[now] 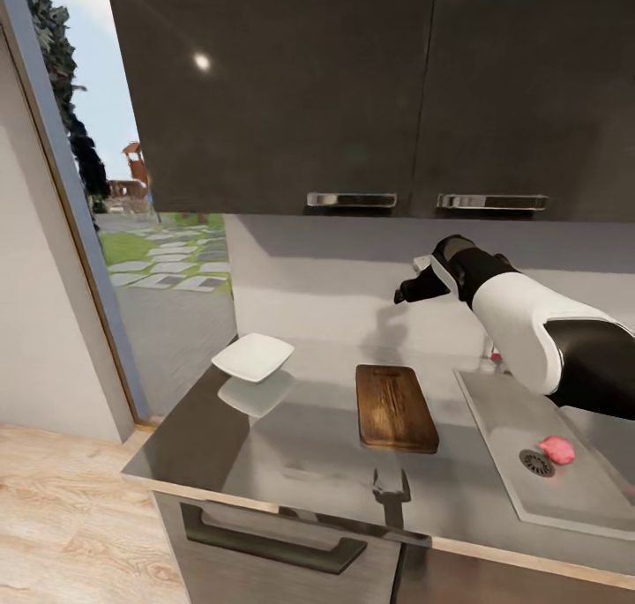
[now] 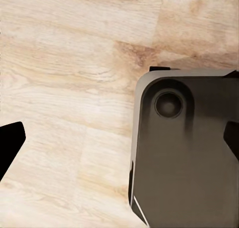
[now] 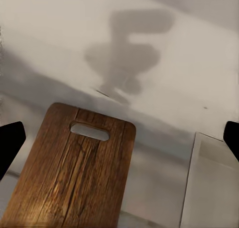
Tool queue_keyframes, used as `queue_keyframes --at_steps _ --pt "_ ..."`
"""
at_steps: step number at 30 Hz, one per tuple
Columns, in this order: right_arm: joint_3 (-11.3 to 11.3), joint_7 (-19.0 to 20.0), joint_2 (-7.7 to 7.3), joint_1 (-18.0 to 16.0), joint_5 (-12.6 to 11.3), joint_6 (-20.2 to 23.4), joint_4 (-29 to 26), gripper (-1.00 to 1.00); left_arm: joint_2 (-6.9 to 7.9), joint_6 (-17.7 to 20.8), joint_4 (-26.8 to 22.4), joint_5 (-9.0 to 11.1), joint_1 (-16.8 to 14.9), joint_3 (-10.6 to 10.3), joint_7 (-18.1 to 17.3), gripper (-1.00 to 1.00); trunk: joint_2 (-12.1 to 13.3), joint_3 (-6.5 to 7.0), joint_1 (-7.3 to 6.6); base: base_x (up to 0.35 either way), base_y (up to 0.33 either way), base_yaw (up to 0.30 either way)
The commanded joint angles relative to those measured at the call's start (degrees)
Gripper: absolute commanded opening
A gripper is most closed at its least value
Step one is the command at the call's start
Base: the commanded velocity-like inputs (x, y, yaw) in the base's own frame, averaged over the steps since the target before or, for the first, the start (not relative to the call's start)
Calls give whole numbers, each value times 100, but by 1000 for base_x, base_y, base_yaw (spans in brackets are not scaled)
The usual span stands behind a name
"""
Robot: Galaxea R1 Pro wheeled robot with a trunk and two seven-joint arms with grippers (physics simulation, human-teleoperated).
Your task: In the kitchen, take the Vidalia onion out of the sink, dice it on the chopping board with the paring knife, put the diced onion into the bowl on the countertop, then place both the paring knife and the chopping board into the sink.
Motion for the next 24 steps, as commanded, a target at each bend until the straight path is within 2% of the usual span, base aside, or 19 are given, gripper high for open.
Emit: queue_keyframes --at_steps 1,8,24 --pt "16 56 -1 -2 55 18 1 100 1 -31 13 1 -4 -1 12 100 36 12 -21 0 0 0" --pt "9 56 -16 -2 55 -41 44 100 8 -31 49 1 -4 -1 12 100 317 118 -175 0 0 0" --pt "8 56 -33 -2 59 -80 93 100 14 -31 60 1 -4 -1 13 100 958 262 -527 0 0 0"
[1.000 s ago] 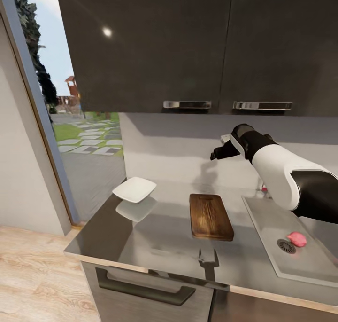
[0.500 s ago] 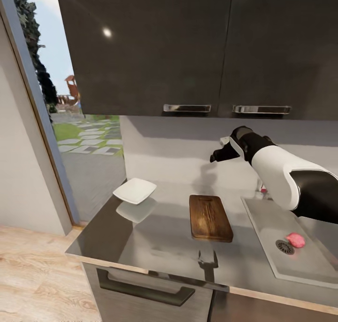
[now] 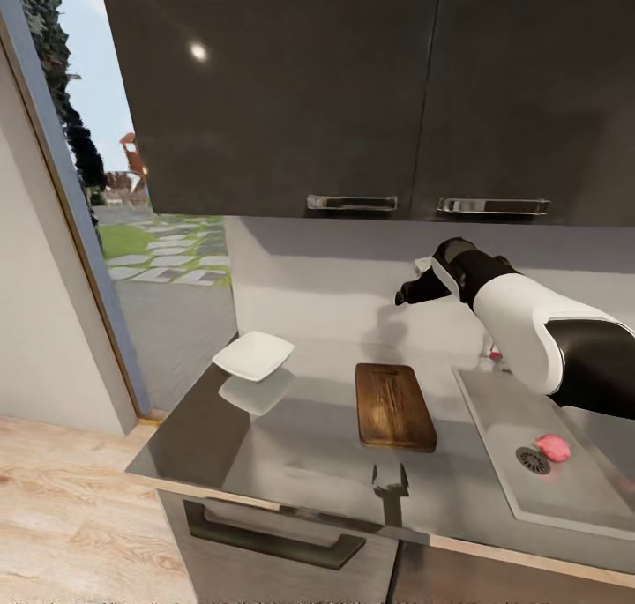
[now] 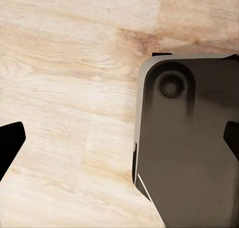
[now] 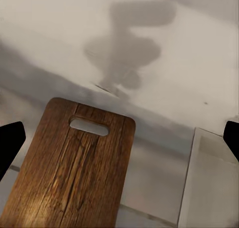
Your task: In the kitchen, take the Vidalia onion out of the sink, dice it on the chopping board with the paring knife, put the diced onion into the bowl on the countertop, then place both the paring knife and the chopping board into the sink.
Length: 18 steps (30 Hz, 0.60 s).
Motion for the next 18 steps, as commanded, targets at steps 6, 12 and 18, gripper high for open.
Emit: queue_keyframes --at_steps 6,12,18 --pt "14 56 3 -3 50 17 35 100 6 -31 11 1 -5 0 12 100 235 45 -131 0 0 0" --pt "14 56 3 -3 51 -2 104 100 8 -31 11 1 -4 0 14 100 475 97 -263 0 0 0" --pt "12 57 -1 -3 57 1 111 100 9 -31 11 1 -5 0 18 100 716 149 -394 0 0 0"
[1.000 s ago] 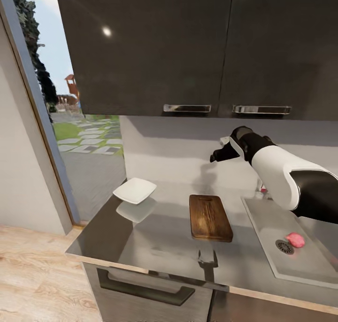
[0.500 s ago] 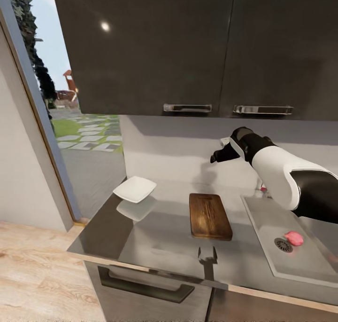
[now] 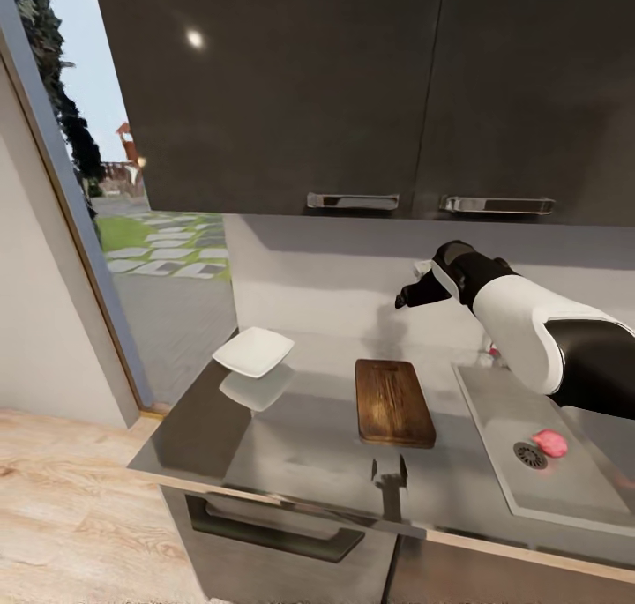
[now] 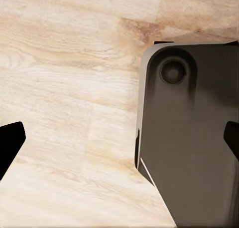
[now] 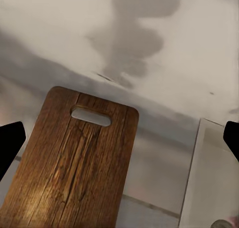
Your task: In the kitchen, take the Vidalia onion out of the sink, dice it on the chopping board with the paring knife, put the diced onion into the bowl on the countertop, then place both the paring knife and the chopping board into the sink.
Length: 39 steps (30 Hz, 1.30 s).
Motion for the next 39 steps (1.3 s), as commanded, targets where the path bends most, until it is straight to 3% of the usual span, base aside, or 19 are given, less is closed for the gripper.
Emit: queue_keyframes --at_steps 1,21,39 --pt "15 57 -1 -3 55 19 -9 100 0 -31 10 1 -5 0 10 100 33 0 -20 0 0 0" --pt "17 56 5 -3 55 16 -8 100 -8 -31 19 1 -5 0 12 100 835 174 -460 0 0 0" --pt "15 54 5 -3 70 -25 -17 100 -23 -29 18 1 -5 8 13 100 835 129 -460 0 0 0"
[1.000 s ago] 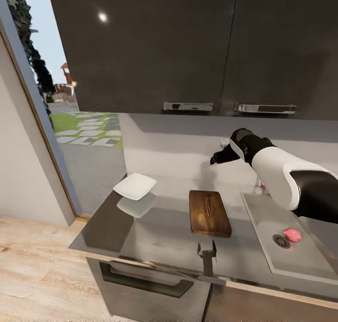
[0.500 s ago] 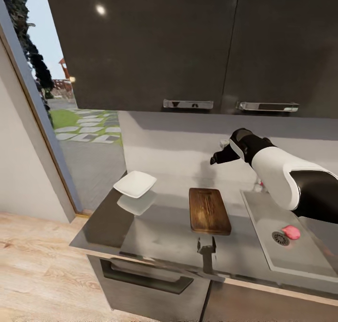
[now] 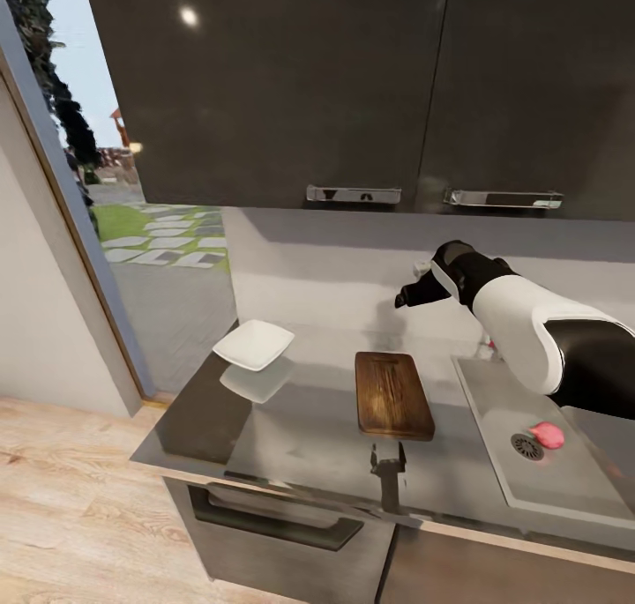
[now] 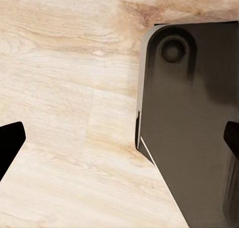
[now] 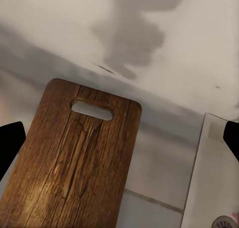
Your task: In the kitchen, take the Vidalia onion out of the sink, dice it on the chopping board with the paring knife, put the diced onion into the bowl on the countertop, then place both the paring knife and the chopping board into the sink.
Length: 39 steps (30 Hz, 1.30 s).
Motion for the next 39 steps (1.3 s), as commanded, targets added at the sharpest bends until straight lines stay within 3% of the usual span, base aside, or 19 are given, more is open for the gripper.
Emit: queue_keyframes --at_steps 1,39 --pt "15 58 -1 -3 53 19 -9 100 -2 -32 11 1 -5 1 12 100 -12 -11 4 0 0 0" --pt "16 59 -1 -3 32 20 58 100 1 -29 11 1 -4 -5 10 100 -12 -339 4 0 0 0"
